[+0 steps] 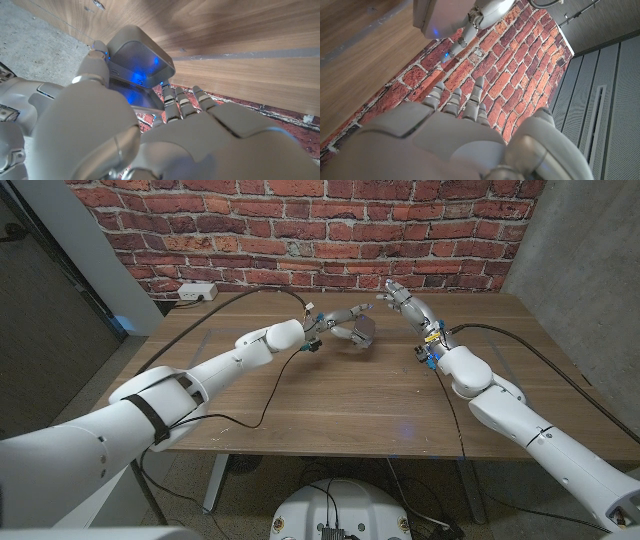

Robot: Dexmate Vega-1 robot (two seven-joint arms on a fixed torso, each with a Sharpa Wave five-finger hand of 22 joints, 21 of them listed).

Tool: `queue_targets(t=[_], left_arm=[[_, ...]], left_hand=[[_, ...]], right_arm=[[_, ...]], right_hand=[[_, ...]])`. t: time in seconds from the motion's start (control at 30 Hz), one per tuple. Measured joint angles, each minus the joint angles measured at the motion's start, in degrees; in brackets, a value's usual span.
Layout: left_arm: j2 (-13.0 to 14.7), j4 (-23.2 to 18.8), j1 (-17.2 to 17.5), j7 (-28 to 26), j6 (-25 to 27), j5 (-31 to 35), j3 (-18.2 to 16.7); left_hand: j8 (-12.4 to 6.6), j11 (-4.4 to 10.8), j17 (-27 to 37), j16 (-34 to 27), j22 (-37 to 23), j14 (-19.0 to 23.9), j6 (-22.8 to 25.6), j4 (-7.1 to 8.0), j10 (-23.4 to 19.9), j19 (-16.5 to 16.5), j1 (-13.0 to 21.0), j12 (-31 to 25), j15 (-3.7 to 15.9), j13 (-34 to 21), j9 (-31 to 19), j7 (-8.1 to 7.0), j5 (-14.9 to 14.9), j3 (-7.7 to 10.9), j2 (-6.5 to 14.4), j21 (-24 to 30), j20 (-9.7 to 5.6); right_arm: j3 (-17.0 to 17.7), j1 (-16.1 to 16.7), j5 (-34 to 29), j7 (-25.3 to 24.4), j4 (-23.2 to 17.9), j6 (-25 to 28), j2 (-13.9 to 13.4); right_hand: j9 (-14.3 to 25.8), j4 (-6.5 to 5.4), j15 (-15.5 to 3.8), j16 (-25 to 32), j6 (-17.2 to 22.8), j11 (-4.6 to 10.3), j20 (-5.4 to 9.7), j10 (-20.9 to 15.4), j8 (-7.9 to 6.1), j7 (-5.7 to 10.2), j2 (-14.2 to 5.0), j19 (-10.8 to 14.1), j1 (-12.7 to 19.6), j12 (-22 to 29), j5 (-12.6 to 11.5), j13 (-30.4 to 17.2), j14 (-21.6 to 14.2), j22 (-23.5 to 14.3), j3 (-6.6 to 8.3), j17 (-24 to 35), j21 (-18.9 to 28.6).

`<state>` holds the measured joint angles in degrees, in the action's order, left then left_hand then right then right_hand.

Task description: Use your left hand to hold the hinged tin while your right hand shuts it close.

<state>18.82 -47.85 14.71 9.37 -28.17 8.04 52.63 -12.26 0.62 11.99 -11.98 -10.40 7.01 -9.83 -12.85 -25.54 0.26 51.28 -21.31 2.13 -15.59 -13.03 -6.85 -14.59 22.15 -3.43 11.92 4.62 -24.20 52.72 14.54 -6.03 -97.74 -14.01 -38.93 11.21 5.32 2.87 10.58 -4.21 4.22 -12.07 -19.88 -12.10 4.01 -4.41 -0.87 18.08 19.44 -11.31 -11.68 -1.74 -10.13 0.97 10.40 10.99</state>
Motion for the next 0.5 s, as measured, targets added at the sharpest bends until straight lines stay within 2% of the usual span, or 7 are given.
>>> queue_targets(t=[0.5], left_arm=[[1.82,-1.96,1.32,-3.28,1.02,5.25,1.53]], left_hand=[[0.00,0.63,0.01,0.56,0.00,-1.21,0.00,0.00,0.63,-0.19,0.58,0.91,0.03,0.47,0.27,0.00,0.64,0.00,0.62,-0.08,0.20]], right_arm=[[-0.36,-0.49,-0.44,0.92,-0.69,0.50,-0.44]], right_hand=[[0.00,0.38,0.00,0.00,0.00,-0.22,0.00,-0.22,0.00,0.00,0.30,0.00,0.30,0.00,0.00,0.00,0.00,0.00,-0.25,0.01,0.00]])
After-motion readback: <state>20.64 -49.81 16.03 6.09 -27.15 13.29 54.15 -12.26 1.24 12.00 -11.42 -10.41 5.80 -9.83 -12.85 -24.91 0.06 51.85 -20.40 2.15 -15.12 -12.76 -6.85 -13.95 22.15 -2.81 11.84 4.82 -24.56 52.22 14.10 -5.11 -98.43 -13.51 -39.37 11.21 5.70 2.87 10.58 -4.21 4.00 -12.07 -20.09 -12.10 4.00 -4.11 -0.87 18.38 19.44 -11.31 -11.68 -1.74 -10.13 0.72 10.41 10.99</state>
